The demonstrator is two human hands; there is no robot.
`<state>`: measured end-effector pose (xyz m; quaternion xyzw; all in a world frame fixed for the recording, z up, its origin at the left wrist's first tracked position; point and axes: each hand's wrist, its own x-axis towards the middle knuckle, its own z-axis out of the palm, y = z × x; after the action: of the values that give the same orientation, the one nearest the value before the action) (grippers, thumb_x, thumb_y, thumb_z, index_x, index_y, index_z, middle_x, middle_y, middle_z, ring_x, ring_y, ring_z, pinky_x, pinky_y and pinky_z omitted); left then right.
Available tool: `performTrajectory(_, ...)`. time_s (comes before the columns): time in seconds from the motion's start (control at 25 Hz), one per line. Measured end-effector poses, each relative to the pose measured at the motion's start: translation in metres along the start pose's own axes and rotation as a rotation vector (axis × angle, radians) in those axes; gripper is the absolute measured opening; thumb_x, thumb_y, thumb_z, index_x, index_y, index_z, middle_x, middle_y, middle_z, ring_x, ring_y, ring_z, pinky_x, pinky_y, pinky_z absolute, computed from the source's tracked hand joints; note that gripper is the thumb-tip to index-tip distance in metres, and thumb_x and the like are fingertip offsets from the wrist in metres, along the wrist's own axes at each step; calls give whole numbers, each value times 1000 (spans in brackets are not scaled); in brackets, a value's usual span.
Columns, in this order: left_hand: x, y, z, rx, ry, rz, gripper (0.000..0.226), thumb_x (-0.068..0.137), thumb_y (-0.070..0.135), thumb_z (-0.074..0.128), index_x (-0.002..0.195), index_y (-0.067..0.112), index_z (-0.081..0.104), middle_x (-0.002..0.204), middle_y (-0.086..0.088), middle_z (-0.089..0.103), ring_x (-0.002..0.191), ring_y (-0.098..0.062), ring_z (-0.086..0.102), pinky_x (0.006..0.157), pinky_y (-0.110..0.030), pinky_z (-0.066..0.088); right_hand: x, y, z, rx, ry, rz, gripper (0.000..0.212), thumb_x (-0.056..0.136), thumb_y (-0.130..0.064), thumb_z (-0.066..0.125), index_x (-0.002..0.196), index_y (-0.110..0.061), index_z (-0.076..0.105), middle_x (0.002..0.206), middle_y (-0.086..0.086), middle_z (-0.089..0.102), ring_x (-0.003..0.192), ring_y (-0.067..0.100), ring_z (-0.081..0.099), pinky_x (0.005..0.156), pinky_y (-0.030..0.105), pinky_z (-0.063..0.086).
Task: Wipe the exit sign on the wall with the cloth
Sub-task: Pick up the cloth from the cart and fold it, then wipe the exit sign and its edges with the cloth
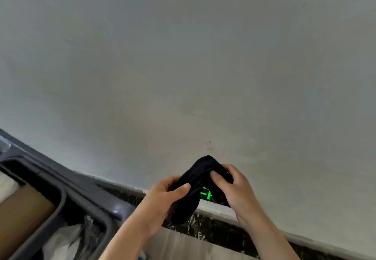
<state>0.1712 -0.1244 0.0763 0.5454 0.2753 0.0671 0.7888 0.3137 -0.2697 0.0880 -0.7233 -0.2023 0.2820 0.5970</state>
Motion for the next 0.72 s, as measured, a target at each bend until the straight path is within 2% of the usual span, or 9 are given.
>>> performTrajectory(0.12, 32, -4, 38, 83, -169, -79, 34, 87, 10, 74, 121, 8, 67, 98, -11, 77, 87, -27, 74, 72, -29, 59, 7, 11, -51, 41, 129, 16, 5, 83, -45, 67, 88, -44, 67, 88, -17, 74, 79, 3, 71, 74, 34, 59)
performTrajectory(0.24, 62, -12, 74, 173, -157, -90, 24, 93, 3, 68, 117, 4, 68, 86, -11, 74, 71, -20, 68, 63, -25, 57, 15, 23, -92, 94, 208, 54, 6, 84, -43, 67, 89, -41, 68, 87, -17, 74, 79, 3, 70, 75, 33, 57)
performTrajectory(0.32, 79, -16, 92, 218, -100, -67, 21, 94, 7, 68, 114, 5, 70, 91, -11, 76, 76, -22, 70, 70, -28, 58, 20, 30, -111, 129, 227, 90, 11, 84, -44, 67, 93, -38, 69, 87, -18, 74, 79, 1, 70, 72, 30, 56)
performTrajectory(0.4, 94, -20, 106, 226, -68, -39, 20, 95, 12, 67, 114, 7, 71, 102, -11, 78, 92, -25, 74, 83, -33, 60, 25, 37, -125, 148, 241, 120, 12, 83, -45, 66, 93, -38, 69, 86, -17, 74, 77, 2, 70, 66, 26, 54)
performTrajectory(0.48, 106, -23, 119, 145, -67, -41, 23, 94, 16, 66, 114, 5, 71, 105, -13, 78, 98, -26, 75, 79, -31, 61, 32, 45, -136, 149, 244, 140, 12, 83, -47, 64, 90, -39, 69, 85, -17, 74, 73, 2, 70, 60, 21, 53)
performTrajectory(0.56, 117, -30, 128, 39, -56, -67, 27, 91, 21, 66, 111, 4, 72, 106, -16, 77, 96, -31, 75, 73, -31, 61, 40, 56, -141, 160, 236, 168, 12, 85, -48, 63, 87, -40, 70, 84, -15, 75, 72, 4, 71, 59, 22, 54)
performTrajectory(0.72, 135, -48, 138, -121, -40, -135, 26, 94, 24, 62, 108, 8, 76, 110, -21, 74, 93, -36, 74, 75, -42, 62, 51, 78, -136, 229, 180, 255, 20, 90, -45, 58, 90, -35, 75, 92, -9, 78, 85, 6, 73, 77, 31, 58)
